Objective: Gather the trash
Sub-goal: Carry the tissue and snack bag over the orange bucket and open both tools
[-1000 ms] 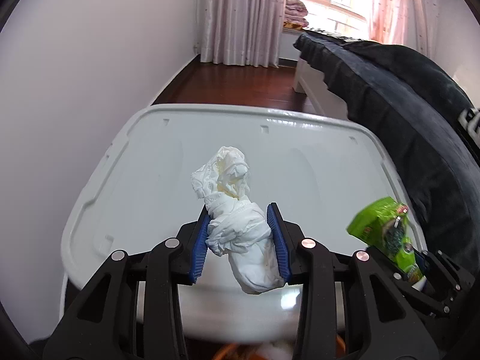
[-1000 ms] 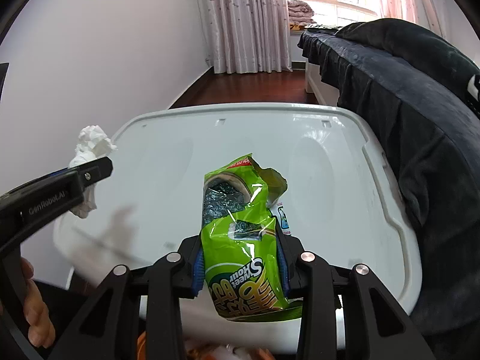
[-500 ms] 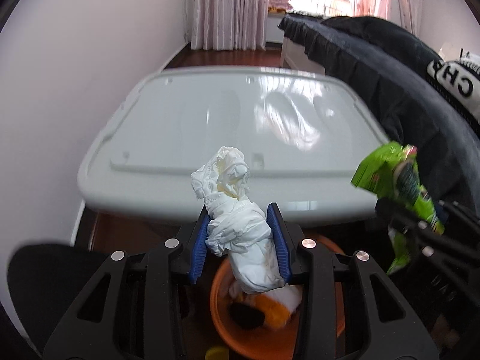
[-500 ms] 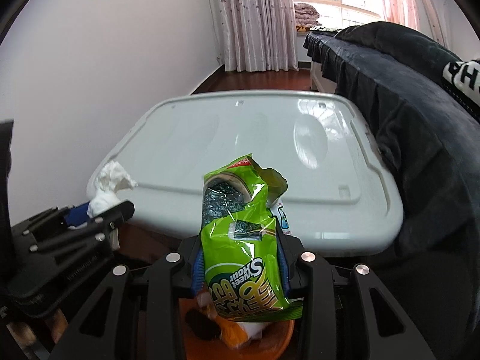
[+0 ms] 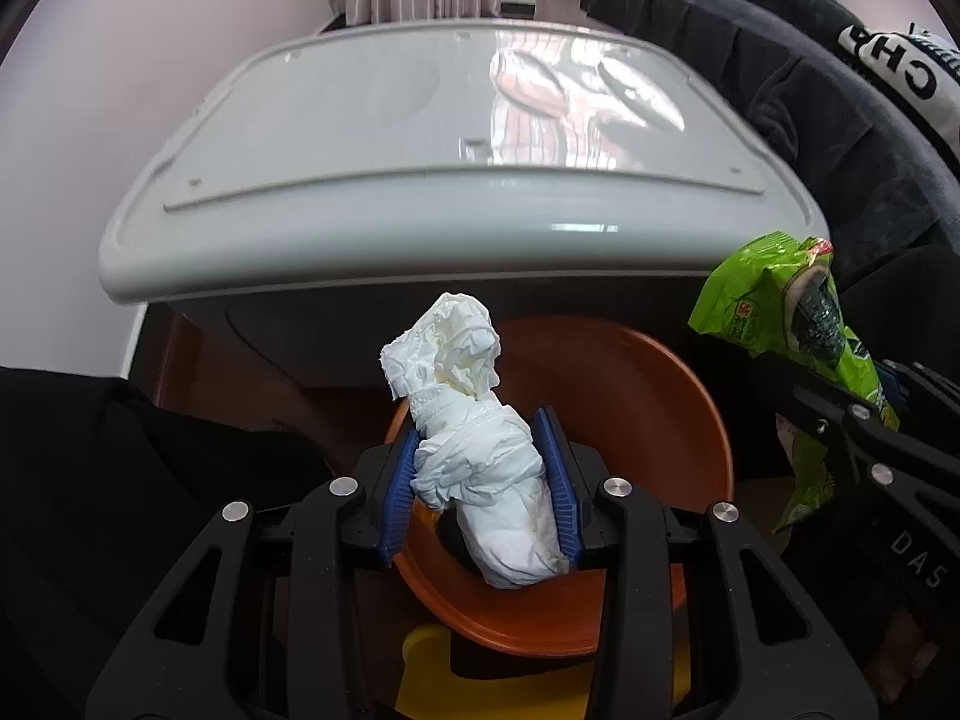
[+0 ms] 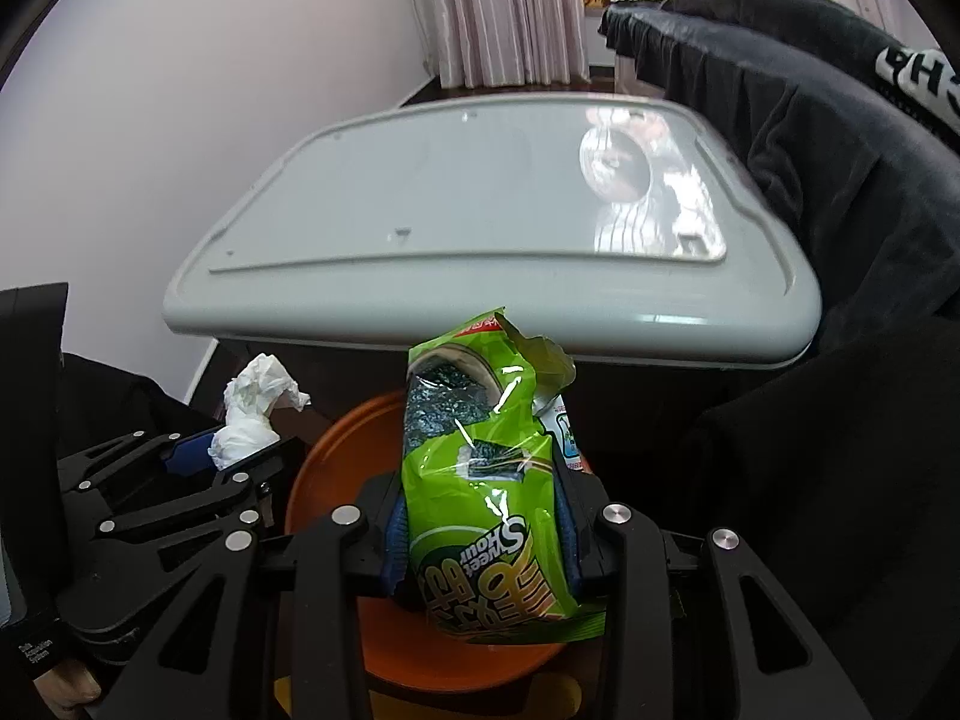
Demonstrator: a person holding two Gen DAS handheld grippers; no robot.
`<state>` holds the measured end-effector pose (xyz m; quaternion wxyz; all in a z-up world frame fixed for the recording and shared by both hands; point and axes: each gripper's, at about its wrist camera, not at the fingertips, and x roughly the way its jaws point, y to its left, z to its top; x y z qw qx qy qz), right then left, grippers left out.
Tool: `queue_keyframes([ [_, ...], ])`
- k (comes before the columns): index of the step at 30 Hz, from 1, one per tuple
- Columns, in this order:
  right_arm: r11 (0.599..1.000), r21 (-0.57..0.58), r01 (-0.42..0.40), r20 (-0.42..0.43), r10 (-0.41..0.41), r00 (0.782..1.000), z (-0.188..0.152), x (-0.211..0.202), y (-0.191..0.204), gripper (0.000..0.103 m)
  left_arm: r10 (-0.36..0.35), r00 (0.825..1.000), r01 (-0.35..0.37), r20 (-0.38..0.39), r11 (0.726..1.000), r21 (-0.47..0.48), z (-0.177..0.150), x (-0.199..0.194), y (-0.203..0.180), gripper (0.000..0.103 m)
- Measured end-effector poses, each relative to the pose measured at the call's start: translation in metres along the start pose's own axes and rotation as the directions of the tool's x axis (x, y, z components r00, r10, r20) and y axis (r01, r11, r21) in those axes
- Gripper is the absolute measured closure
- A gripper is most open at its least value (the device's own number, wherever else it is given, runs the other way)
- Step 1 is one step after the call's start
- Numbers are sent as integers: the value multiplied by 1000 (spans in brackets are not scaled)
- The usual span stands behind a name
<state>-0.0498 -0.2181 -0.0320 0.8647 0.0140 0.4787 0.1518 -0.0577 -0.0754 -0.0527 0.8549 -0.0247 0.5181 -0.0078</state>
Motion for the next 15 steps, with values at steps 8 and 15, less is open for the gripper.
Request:
queue_keyframes([
  [8, 1000, 11, -13, -68, 13, 998, -7, 18, -1, 65, -12, 998, 11, -69, 1000, -18, -3, 15, 6, 66],
  [15, 1000, 10, -15, -82, 16, 997, -7, 21, 1, 65, -18, 996, 17, -90, 1000, -14, -3, 19, 2, 66],
])
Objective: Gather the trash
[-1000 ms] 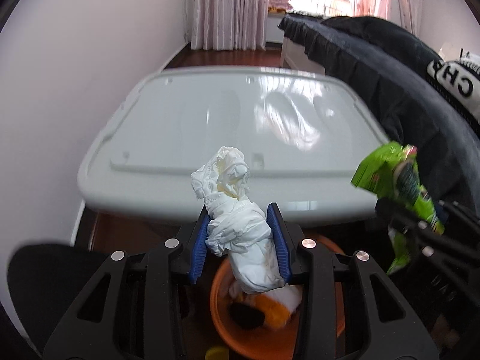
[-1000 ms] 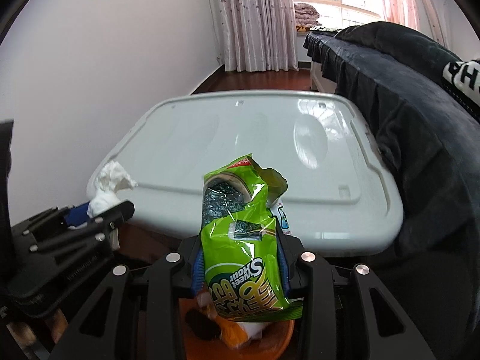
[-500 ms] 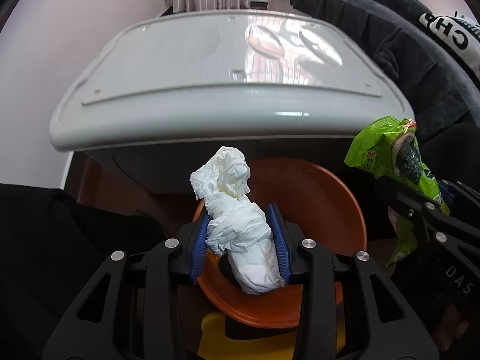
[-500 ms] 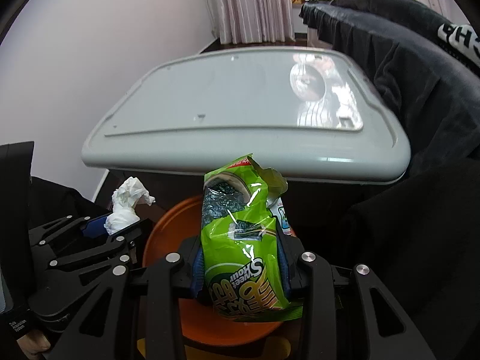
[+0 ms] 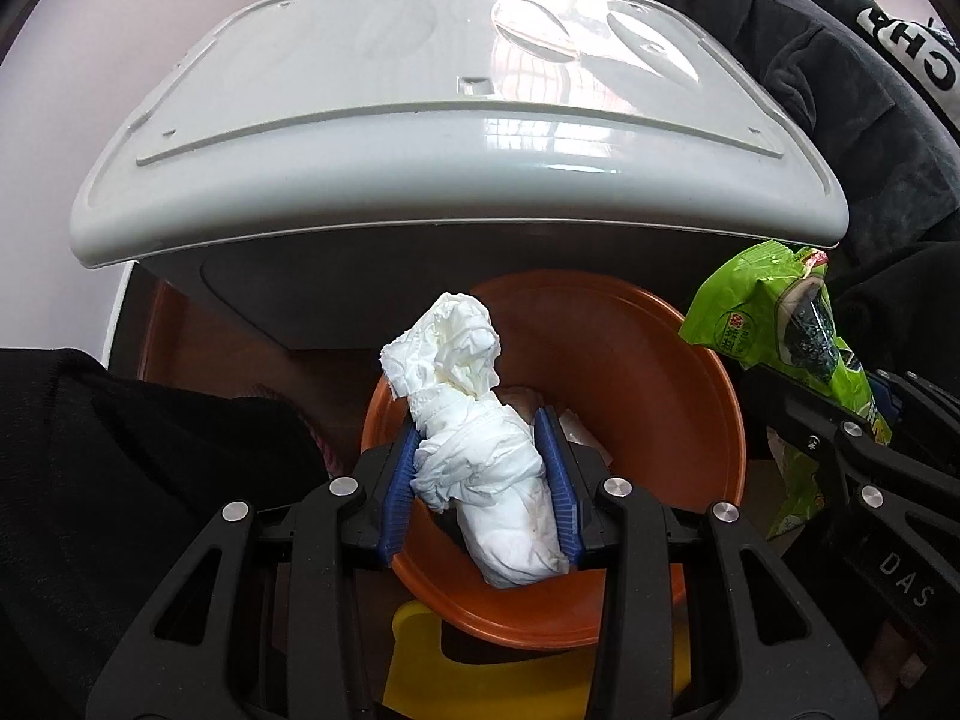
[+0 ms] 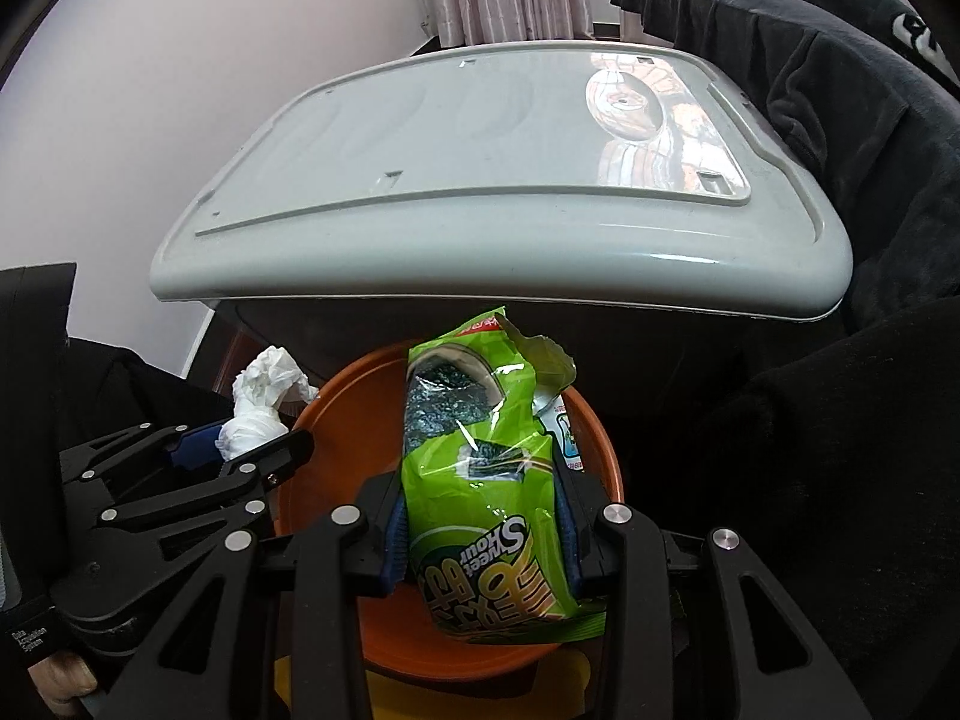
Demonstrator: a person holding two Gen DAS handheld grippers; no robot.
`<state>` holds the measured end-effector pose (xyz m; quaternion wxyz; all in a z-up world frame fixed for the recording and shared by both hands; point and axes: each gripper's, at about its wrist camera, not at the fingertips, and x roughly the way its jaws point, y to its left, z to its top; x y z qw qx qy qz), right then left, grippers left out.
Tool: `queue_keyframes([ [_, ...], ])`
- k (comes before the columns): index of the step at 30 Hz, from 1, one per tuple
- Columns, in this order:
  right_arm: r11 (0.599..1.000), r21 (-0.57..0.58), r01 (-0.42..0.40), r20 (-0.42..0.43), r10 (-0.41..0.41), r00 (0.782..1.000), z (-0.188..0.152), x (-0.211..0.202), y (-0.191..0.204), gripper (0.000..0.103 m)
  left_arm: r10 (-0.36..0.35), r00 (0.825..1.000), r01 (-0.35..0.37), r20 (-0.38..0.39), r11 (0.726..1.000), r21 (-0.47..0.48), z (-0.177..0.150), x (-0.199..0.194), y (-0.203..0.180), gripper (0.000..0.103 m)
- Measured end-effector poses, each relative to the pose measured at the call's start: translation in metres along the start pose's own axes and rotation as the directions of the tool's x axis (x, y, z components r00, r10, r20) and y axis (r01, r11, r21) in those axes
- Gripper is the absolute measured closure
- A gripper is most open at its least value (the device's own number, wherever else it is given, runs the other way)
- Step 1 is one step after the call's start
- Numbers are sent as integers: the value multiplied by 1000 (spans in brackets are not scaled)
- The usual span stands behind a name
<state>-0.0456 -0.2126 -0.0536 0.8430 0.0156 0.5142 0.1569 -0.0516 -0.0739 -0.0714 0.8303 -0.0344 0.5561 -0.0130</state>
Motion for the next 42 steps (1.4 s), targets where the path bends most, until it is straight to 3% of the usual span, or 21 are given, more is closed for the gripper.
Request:
queue_keyframes([
  [10, 1000, -6, 3, -3, -3, 1000, 1, -2, 1, 62, -6, 1000, 6, -6, 1000, -5, 0, 1, 1, 65],
  [11, 1000, -8, 8, -6, -8, 1000, 1, -1, 1, 59, -4, 1000, 4, -11, 1000, -6, 1, 2, 2, 62],
  [14, 1000, -3, 29, 4, -29, 1000, 2, -2, 0, 41, 11, 1000, -11, -15, 1000, -28, 2, 3, 7, 30],
  [15, 1000, 4, 31, 9, -31, 999, 3, -4, -2, 41, 6, 1000, -7, -12, 999, -37, 3, 2, 8, 28],
  [22, 997, 57, 52, 59, -56, 997, 6, -14, -15, 41, 3, 1000, -3, 0, 998, -58, 5, -1, 13, 28],
  [25, 995, 48, 87, 125, -92, 988, 12, -22, -17, 35, 22, 998, -19, 54, 998, -57, 11, -12, 15, 28],
  [28, 989, 37, 142, 216, -147, 965, 21, -26, -19, 29, 32, 989, -23, 143, 998, -64, 20, -26, 18, 28],
  [34, 974, 41, 221, 260, -224, 939, 32, -14, -20, 24, 45, 968, -28, 249, 997, -74, 41, -33, 32, 21],
  [42, 968, -11, 250, 297, -236, 925, 26, -15, -9, 17, 78, 968, -52, 239, 992, -112, 39, -28, 46, 21],
])
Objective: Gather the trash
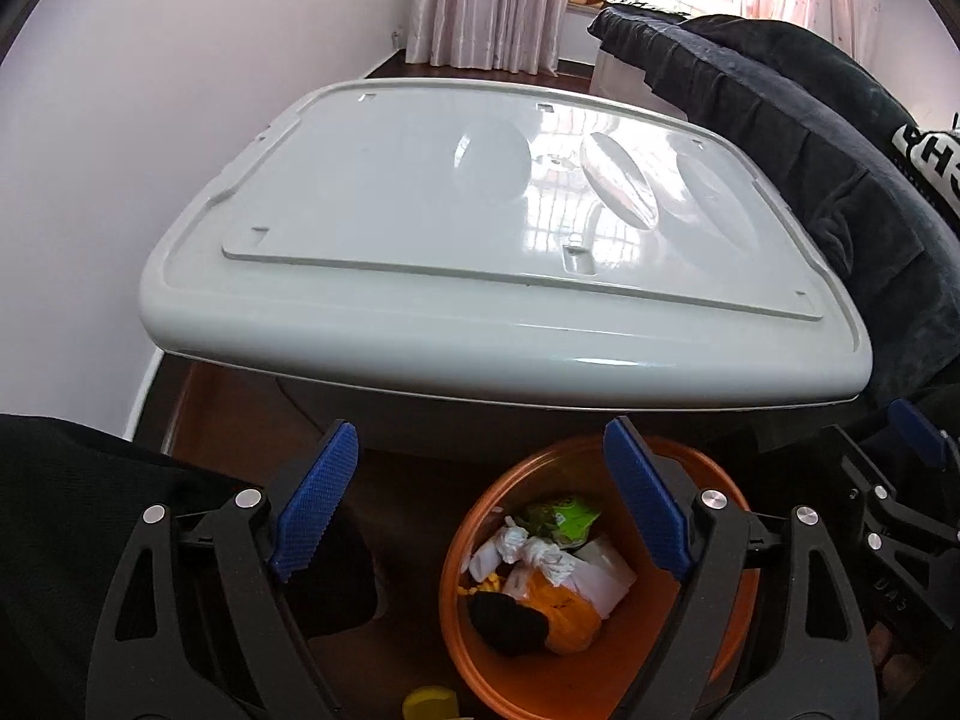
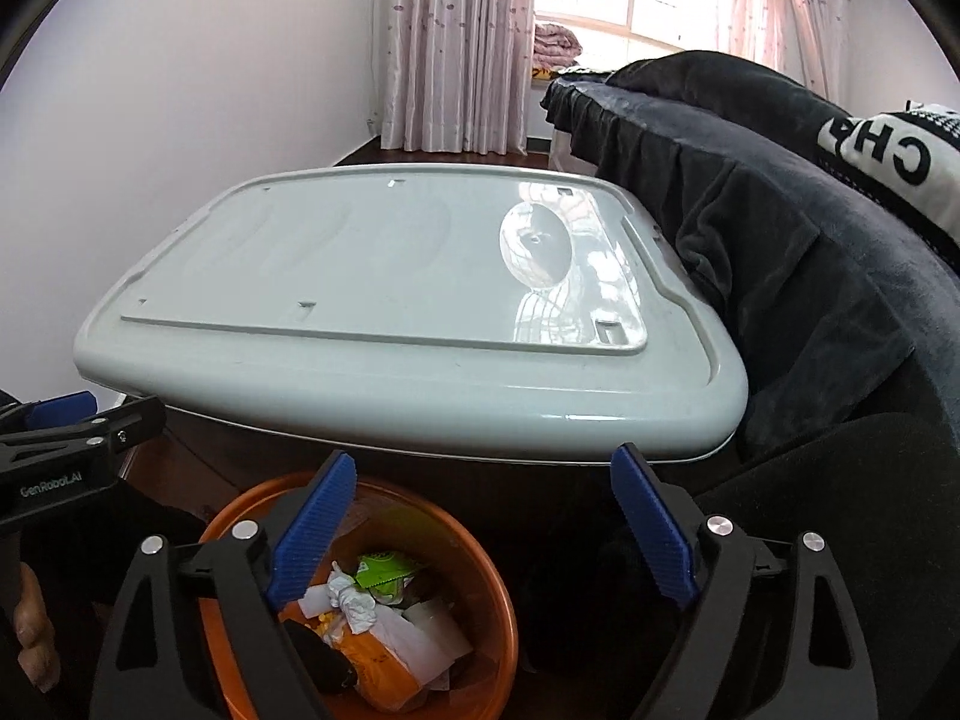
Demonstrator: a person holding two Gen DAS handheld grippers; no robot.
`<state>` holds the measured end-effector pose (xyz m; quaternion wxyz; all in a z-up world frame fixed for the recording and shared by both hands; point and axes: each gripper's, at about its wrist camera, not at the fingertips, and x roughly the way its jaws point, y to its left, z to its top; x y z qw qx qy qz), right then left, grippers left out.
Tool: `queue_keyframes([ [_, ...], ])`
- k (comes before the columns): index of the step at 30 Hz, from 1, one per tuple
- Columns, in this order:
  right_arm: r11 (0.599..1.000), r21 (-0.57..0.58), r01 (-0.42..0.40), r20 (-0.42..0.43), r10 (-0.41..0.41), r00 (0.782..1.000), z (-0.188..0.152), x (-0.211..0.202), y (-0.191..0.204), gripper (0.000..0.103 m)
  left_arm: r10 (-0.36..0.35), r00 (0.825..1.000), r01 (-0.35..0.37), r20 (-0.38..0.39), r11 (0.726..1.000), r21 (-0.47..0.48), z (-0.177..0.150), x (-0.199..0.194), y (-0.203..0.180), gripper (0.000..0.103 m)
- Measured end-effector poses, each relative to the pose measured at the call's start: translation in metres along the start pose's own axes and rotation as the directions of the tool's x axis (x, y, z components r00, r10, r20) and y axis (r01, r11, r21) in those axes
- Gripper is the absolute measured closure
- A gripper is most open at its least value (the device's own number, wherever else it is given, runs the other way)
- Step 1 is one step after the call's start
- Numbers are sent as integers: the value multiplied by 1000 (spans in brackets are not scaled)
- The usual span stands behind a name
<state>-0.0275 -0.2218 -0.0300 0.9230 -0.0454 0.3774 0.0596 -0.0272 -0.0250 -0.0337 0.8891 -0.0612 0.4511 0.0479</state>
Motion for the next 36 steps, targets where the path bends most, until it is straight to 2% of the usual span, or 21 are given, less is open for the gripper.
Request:
queue_keyframes([
  [9, 1000, -13, 7, 3, -7, 1000, -3, -2, 2, 17, 14, 1000, -15, 21, 998, 53, -5, -6, -10, 21],
  [32, 1000, -13, 8, -9, -8, 1000, -4, -1, 2, 16, 36, 999, -36, -1, 998, 43, -6, -2, -8, 21],
  [36, 1000, -15, 8, -12, -9, 1000, -5, 1, 2, 16, 34, 999, -34, 1, 999, 30, -6, -2, -6, 15],
])
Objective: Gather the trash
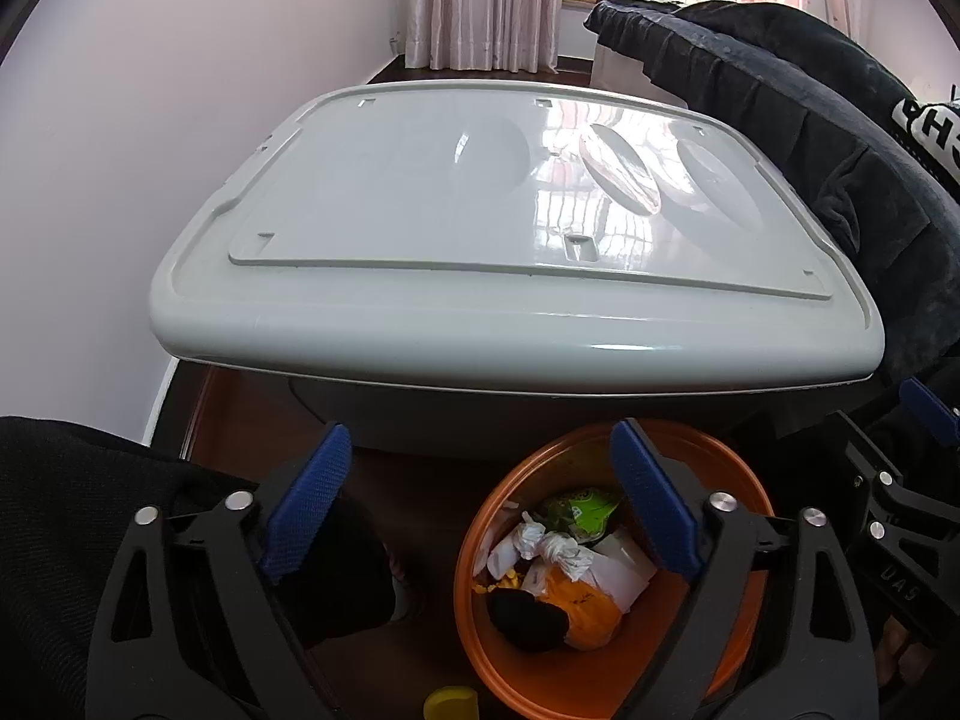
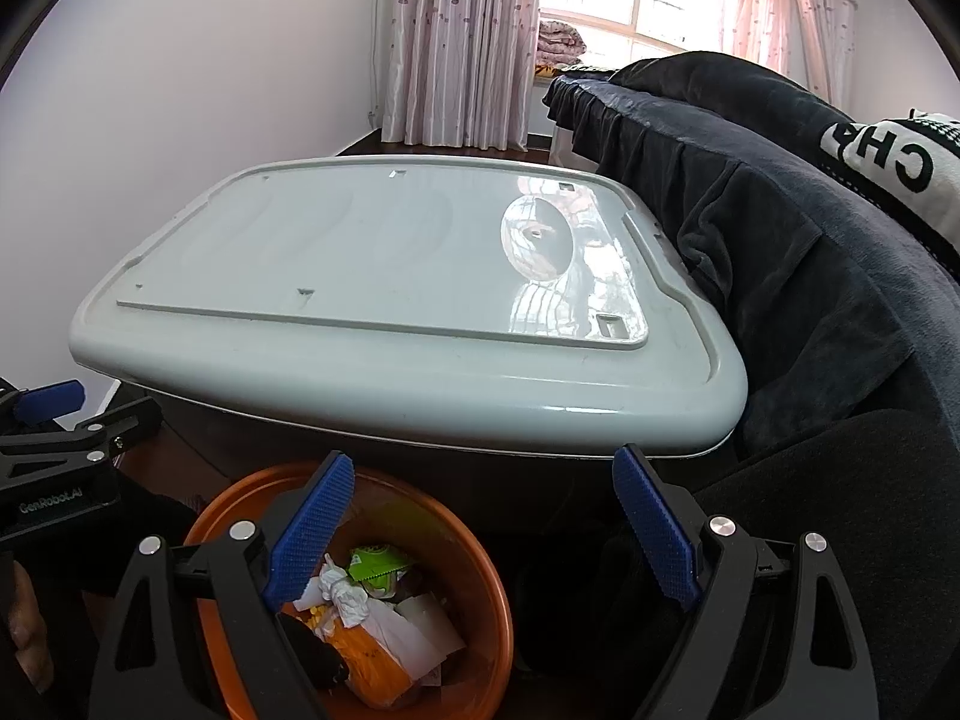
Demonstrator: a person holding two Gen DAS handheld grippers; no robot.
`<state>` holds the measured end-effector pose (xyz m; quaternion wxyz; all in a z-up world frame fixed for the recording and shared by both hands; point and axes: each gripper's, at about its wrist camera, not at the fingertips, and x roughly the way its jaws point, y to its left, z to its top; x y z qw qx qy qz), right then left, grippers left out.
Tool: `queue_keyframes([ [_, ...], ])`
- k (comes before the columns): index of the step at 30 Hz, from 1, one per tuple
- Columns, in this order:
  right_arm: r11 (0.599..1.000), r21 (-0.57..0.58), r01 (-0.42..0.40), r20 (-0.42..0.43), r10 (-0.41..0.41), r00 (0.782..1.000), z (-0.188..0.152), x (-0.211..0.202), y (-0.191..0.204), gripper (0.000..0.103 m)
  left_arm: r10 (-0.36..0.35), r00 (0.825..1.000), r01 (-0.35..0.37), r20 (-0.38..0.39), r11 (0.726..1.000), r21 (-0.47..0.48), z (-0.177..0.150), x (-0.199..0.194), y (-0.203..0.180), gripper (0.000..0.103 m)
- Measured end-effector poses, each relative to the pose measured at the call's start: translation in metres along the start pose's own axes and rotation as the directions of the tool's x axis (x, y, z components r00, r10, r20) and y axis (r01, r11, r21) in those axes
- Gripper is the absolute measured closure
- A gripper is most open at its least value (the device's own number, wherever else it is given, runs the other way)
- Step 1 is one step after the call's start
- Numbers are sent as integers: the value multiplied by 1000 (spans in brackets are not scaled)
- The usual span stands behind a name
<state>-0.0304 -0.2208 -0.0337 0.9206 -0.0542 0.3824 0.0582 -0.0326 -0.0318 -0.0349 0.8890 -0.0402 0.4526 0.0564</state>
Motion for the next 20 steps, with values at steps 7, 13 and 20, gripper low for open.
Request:
queue_keyframes([
  [7, 1000, -1, 1, -4, -1, 1000, -1, 1, 0, 16, -18, 1000, 18, 4, 1000, -19, -2, 1, 4, 12],
  [13, 1000, 5, 1, -7, -1, 1000, -1, 1, -1, 14, -5, 1000, 5, 3, 1000, -8, -2, -1, 1, 12],
  [20, 1000, 3, 3, -6, -3, 1000, 0, 1, -1, 8, -1, 1000, 1, 0, 1000, -13, -2, -1, 2, 12],
])
